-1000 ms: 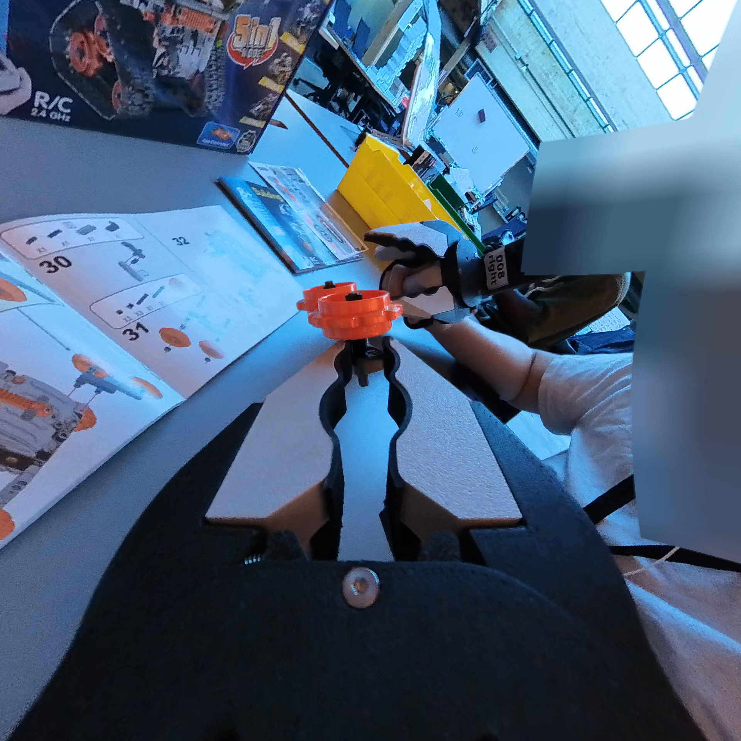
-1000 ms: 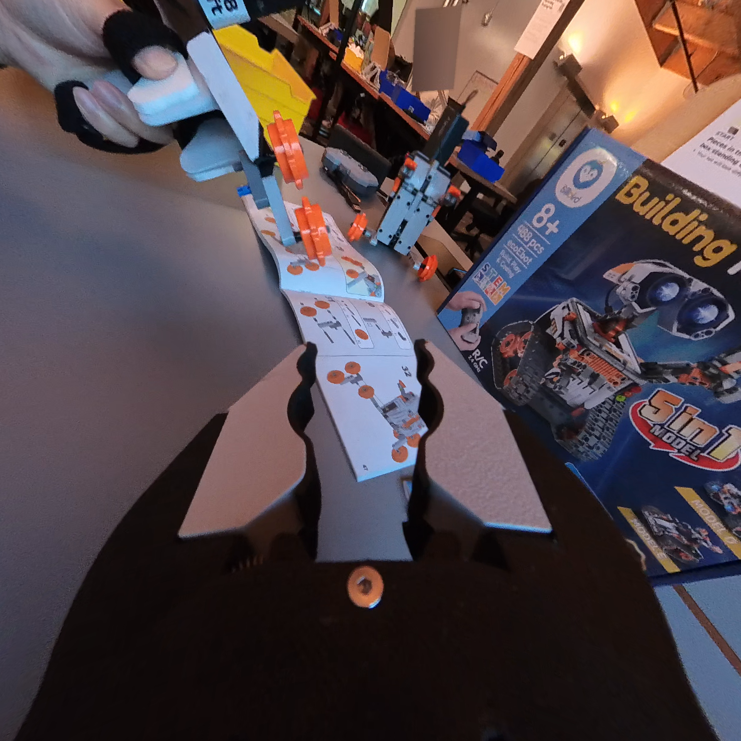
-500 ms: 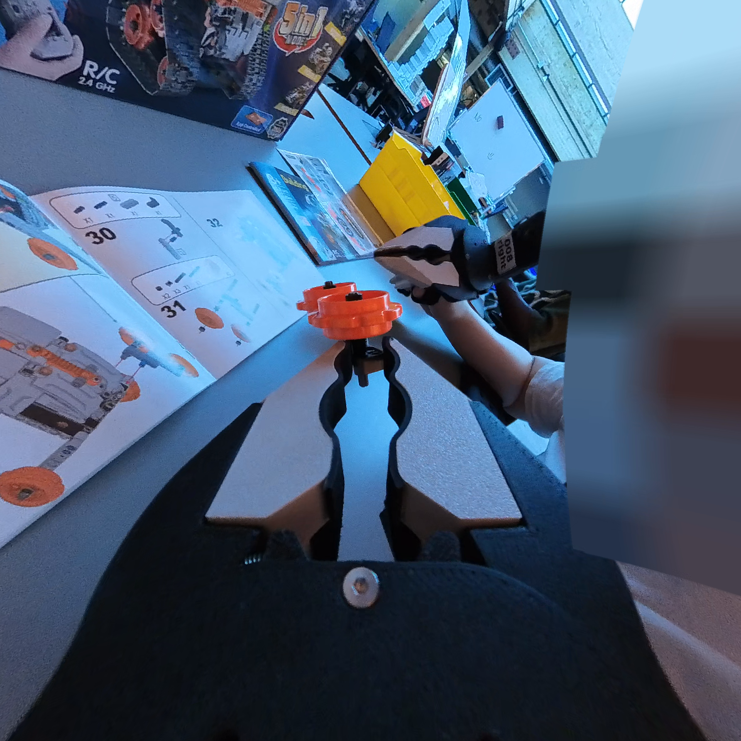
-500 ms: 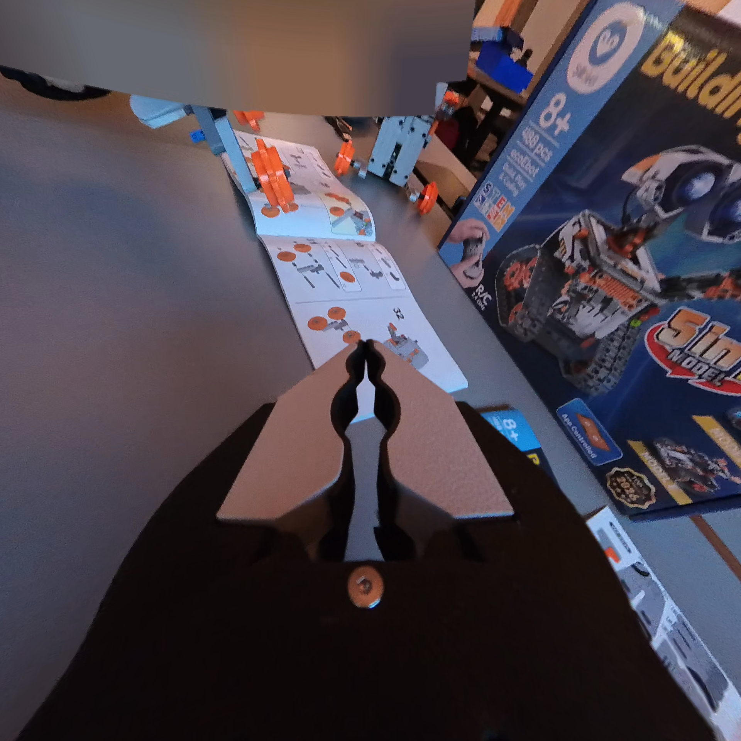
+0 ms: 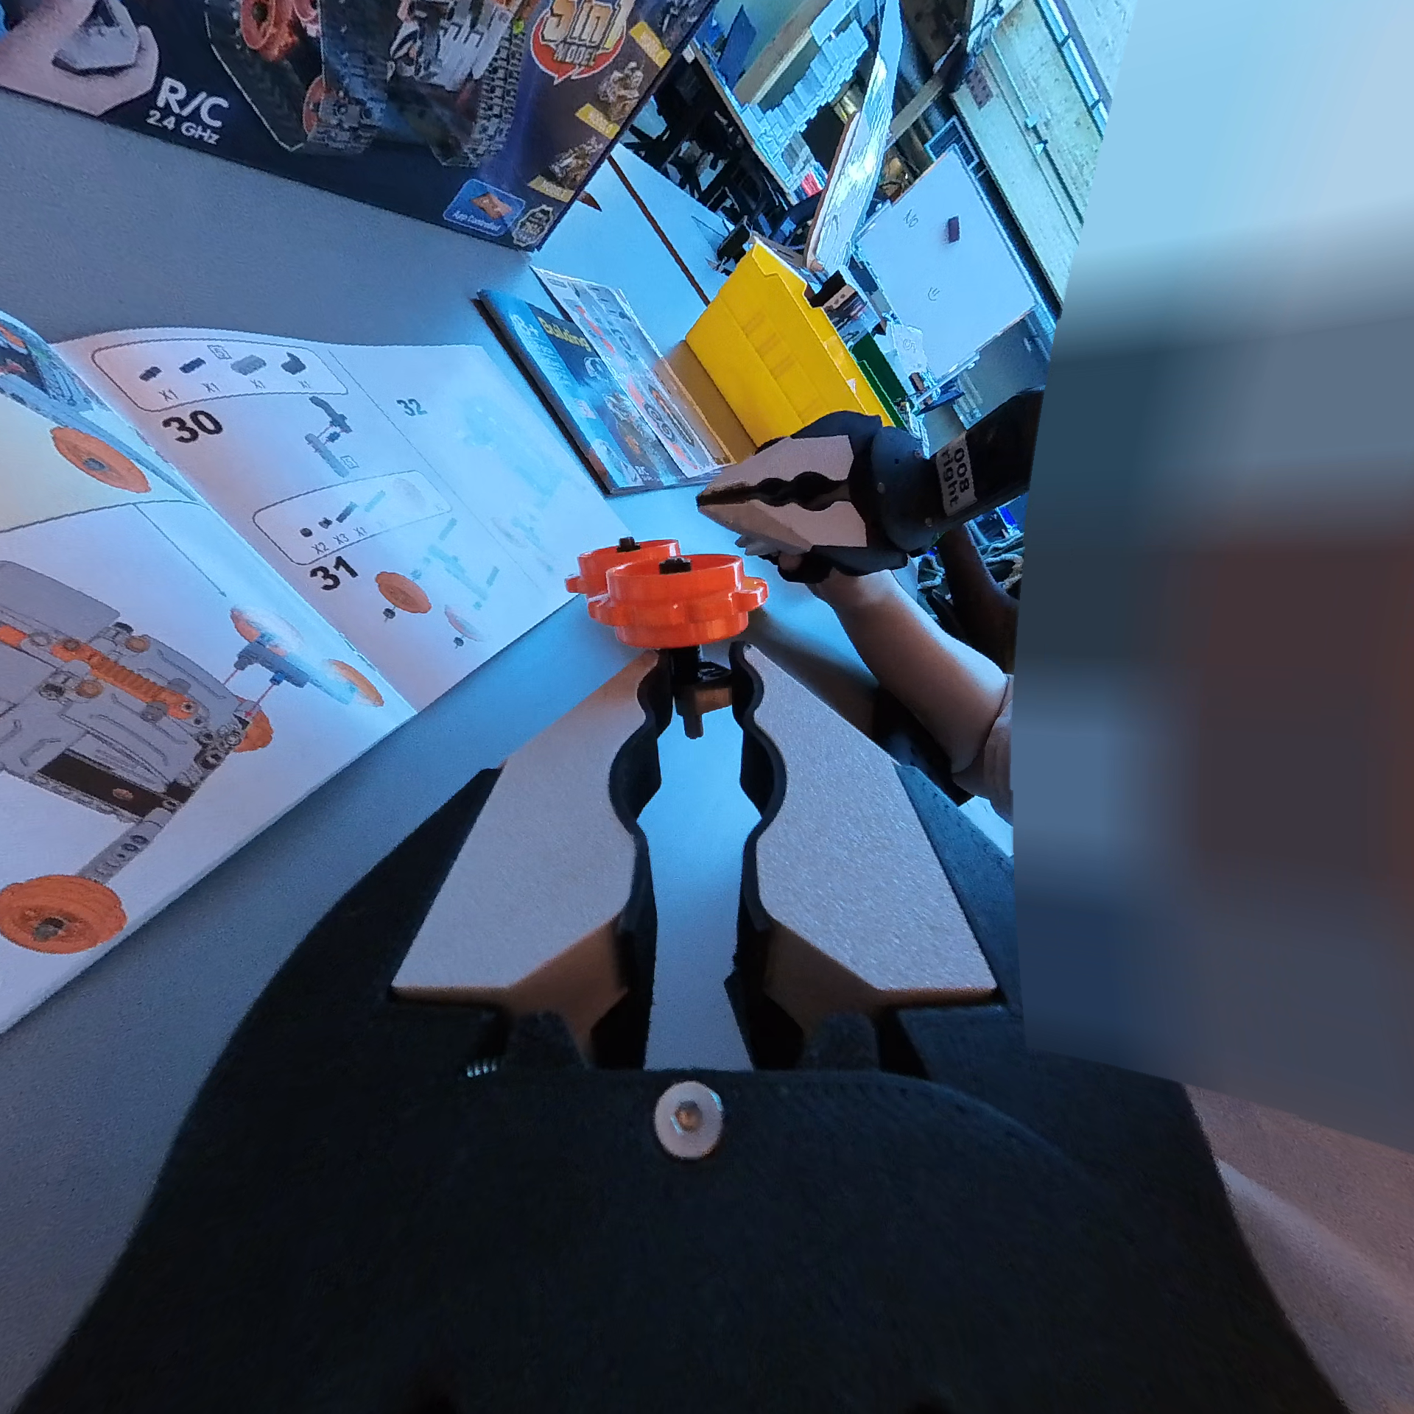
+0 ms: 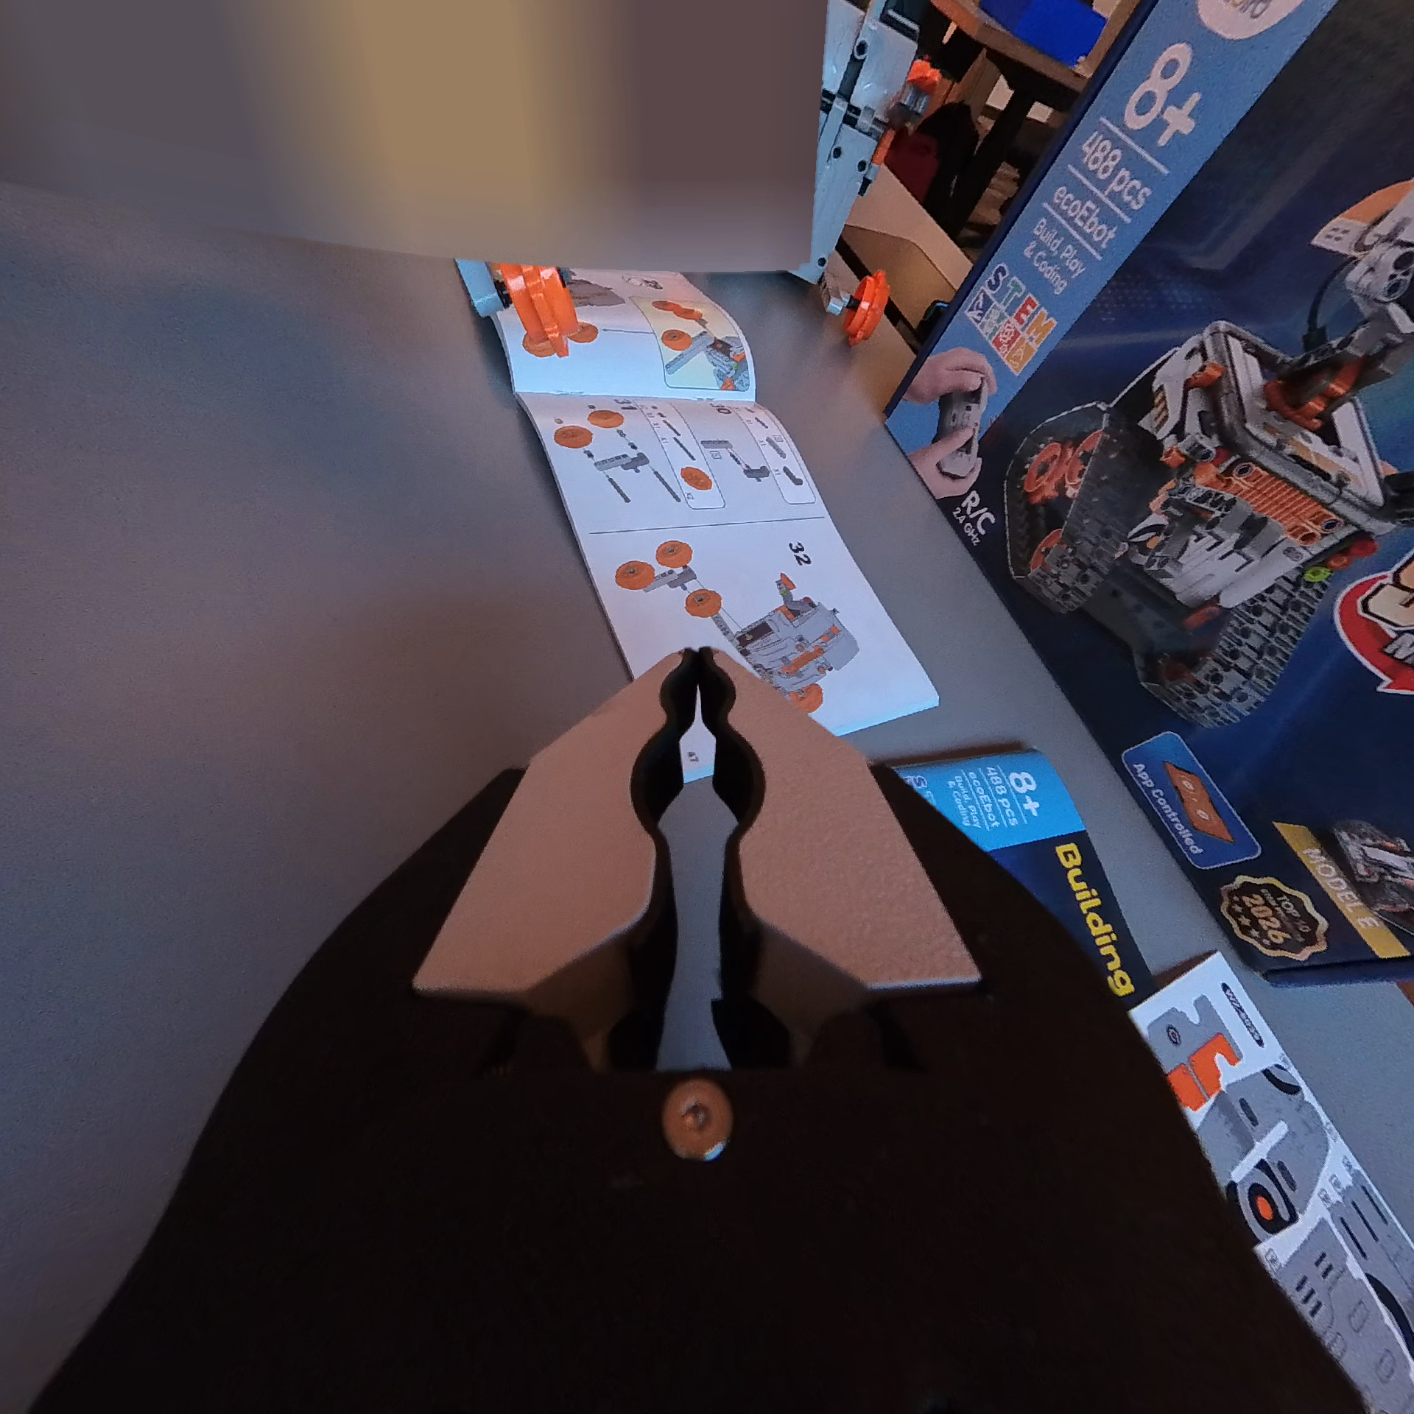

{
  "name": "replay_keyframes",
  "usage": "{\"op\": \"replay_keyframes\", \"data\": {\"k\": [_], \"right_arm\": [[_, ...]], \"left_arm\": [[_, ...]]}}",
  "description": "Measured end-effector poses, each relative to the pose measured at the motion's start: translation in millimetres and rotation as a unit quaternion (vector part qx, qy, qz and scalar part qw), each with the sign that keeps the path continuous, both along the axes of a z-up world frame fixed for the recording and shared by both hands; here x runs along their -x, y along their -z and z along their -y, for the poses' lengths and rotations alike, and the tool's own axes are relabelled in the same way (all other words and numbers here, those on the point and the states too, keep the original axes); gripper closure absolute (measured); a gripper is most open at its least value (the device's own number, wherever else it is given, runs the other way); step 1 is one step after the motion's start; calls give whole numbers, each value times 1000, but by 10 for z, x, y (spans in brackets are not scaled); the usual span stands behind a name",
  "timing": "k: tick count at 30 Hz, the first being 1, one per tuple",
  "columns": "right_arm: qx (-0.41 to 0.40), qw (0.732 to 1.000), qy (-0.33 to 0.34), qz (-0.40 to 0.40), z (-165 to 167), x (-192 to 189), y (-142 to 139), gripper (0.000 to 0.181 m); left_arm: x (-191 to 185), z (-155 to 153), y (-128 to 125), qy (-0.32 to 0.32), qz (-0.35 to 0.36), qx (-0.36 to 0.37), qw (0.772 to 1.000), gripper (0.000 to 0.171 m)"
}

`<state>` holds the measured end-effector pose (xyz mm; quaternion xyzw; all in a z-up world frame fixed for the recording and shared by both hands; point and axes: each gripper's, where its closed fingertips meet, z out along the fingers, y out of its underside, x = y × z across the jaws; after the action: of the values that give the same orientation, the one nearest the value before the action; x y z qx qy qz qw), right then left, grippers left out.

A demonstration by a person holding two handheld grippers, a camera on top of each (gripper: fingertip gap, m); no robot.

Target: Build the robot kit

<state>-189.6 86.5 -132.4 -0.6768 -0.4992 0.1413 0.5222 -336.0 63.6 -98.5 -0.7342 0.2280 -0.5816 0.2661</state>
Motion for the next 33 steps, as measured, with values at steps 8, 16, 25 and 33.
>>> {"op": "replay_keyframes", "data": {"k": [8, 16, 25, 33], "right_arm": [[10, 1000, -2, 14, 5, -10, 62, 181], [-2, 1000, -6, 28, 20, 5, 60, 181], [-31, 999, -7, 41, 43, 11, -10, 181], [-41, 997, -6, 58, 39, -12, 5, 181]], "left_arm": [[1, -12, 23, -1, -3, 4, 1000, 158], [-69, 26, -52, 17, -30, -98, 995, 159], [-95, 67, -143, 17, -62, -200, 978, 159], [-91, 58, -181, 15, -18, -144, 989, 159]]}}
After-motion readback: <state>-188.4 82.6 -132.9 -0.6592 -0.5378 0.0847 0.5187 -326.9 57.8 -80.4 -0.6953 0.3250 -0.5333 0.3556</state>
